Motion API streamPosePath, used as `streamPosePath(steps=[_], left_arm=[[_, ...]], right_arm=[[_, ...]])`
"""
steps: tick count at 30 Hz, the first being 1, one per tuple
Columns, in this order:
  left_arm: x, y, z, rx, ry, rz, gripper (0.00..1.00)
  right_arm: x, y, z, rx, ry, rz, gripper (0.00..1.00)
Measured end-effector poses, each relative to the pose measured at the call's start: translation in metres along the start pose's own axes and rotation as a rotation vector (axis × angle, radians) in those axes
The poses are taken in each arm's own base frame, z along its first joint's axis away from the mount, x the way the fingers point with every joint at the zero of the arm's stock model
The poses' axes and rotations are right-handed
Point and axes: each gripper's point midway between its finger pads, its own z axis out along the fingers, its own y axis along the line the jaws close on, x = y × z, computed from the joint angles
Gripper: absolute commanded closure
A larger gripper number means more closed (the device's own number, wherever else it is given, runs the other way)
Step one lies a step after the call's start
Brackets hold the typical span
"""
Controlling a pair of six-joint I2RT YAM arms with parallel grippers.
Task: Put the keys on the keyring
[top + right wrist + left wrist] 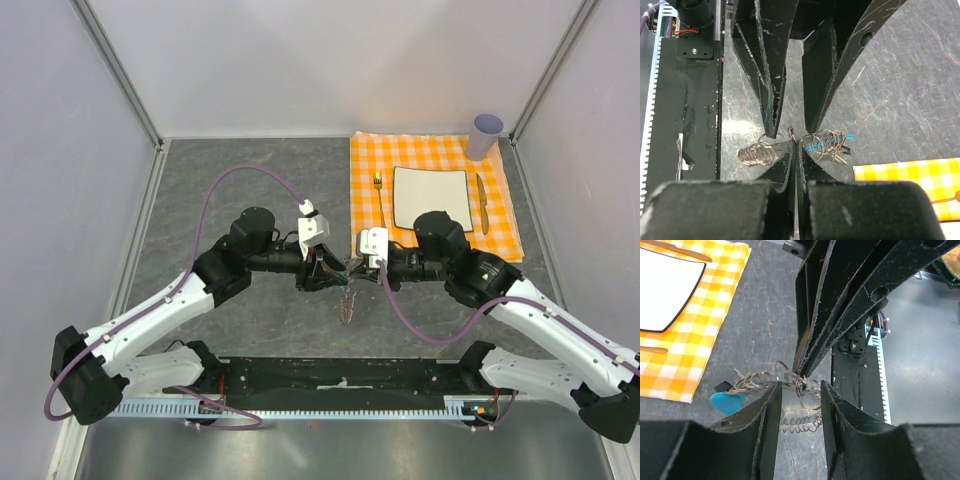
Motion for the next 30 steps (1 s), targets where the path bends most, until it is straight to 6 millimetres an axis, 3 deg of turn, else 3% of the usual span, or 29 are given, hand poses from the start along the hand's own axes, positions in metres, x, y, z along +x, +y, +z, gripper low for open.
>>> streamPosePath(steps=[17,26,30], left_arm=[[-0.001,-0.008,0.002,0.073,0.036,0.007,0.62],[0.005,-0.01,0.0,0.076,0.071,0.003,0.79],[0.003,-0.01,0.0,0.077,0.07,0.011,0.98]], right_arm=[[0.004,0.01,0.005,-0.05,0.013,0.013,1.0],[0.005,0.011,0.005,-0.056,0.016,0.015,1.0],[0.005,0.011,0.005,-0.058,0.015,0.016,1.0]])
